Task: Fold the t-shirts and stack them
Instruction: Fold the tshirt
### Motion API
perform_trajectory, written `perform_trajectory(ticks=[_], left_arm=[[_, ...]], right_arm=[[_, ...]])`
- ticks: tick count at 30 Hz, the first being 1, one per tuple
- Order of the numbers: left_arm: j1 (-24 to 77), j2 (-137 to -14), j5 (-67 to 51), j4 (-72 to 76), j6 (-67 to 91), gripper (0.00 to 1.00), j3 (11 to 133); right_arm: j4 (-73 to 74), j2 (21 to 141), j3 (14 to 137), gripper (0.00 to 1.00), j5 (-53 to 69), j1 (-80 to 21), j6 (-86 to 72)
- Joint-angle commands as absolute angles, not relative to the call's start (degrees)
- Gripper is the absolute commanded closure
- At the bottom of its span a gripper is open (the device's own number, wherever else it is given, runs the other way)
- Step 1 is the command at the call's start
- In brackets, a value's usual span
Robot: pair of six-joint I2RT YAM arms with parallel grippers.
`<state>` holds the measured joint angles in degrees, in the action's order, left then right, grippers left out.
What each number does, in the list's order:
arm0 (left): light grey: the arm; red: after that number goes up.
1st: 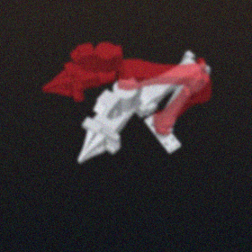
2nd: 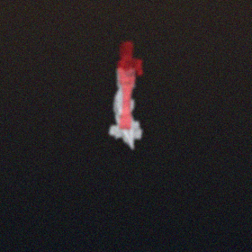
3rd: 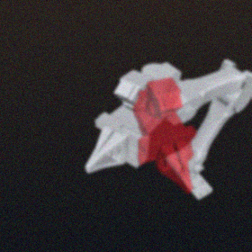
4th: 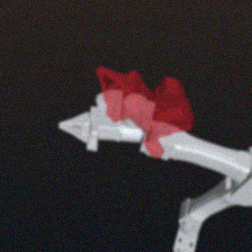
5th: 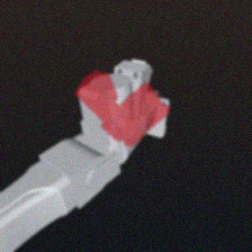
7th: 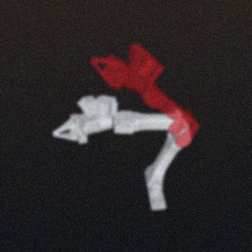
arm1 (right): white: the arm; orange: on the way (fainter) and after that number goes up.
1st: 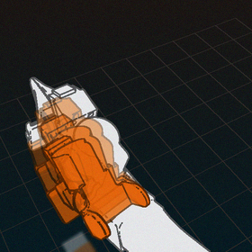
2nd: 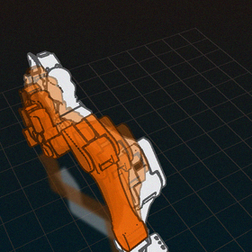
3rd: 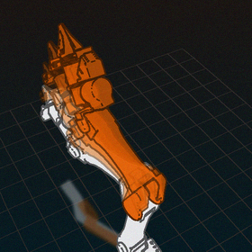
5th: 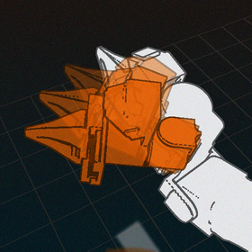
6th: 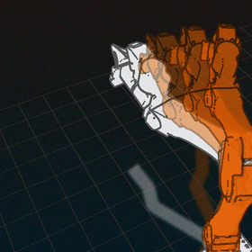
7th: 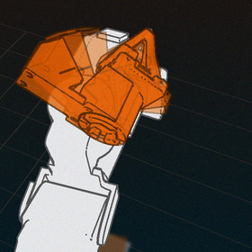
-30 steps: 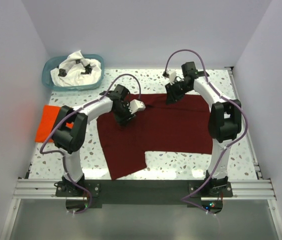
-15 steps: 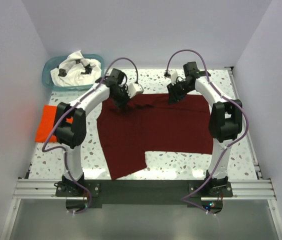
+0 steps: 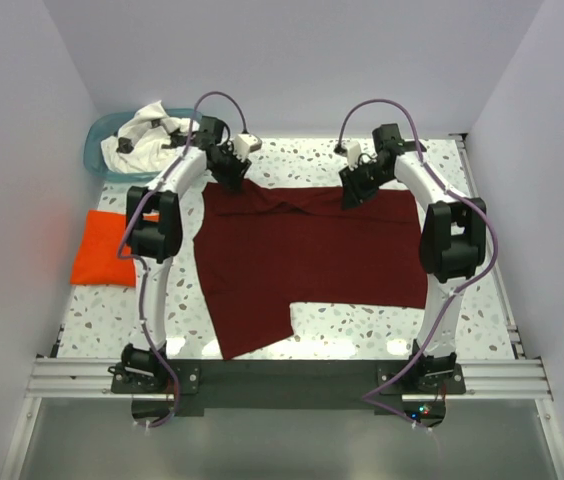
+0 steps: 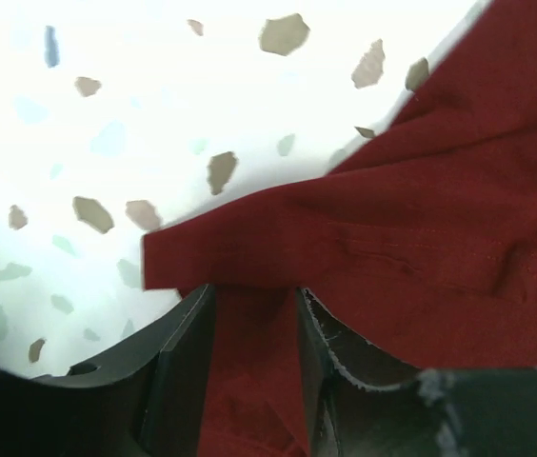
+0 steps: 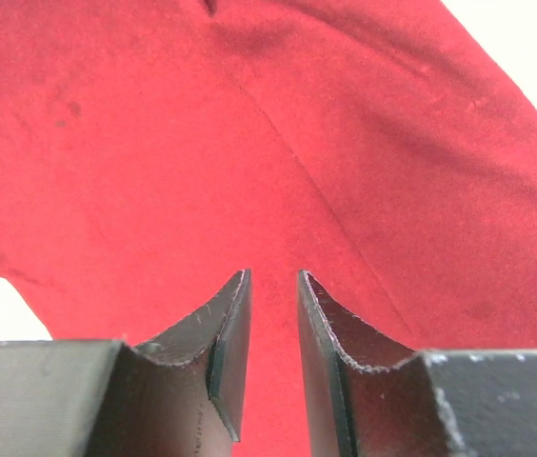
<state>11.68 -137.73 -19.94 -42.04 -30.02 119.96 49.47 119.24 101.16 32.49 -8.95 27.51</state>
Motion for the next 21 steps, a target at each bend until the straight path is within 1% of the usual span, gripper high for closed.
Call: perform_trajectory(ticks=[1, 3, 5, 7, 8, 9, 14, 17, 21], left_arm=[[8.4, -130.3, -25.5, -34.5, -22.9, 0.56, 119.3], [7.1, -126.7, -28.3, -33.9, -21.4, 0.55, 115.2], [6.6, -125.1, -28.2, -33.7, -21.1, 0.55, 112.0], [5.8, -124.2, -27.9, -33.8, -20.5, 0.55, 110.9], [5.3, -124.6, -28.4, -34.2, -19.2, 0.55, 111.1], [4.9, -125.0, -28.8, -34.6, -18.3, 0.55, 111.4], [4.0, -125.1, -30.7, -34.5, -13.0, 0.54, 111.9], [3.8, -124.7, -30.2, -34.7, -12.4, 0.53, 111.4], [3.3, -124.5, -29.7, -35.9, -12.0, 0.53, 111.3]], right_arm=[[47.6, 118.0, 102.8, 0.70, 34.4, -9.1, 26.2], [41.2, 116.3, 101.1, 0.70, 36.5, -10.0, 22.3], [36.5, 115.4, 98.6, 0.70, 37.1, -12.4, 20.4], [27.7, 114.6, 96.1, 0.68, 36.9, -14.2, 17.4], [22.3, 114.5, 95.6, 0.65, 35.5, -16.7, 17.0], [20.5, 115.4, 95.5, 0.64, 34.2, -18.0, 17.7], [12.1, 120.2, 99.5, 0.61, 26.1, -27.5, 22.5], [12.1, 125.3, 104.5, 0.62, 23.6, -32.1, 25.9], [14.8, 131.4, 111.1, 0.62, 23.4, -34.8, 27.8]])
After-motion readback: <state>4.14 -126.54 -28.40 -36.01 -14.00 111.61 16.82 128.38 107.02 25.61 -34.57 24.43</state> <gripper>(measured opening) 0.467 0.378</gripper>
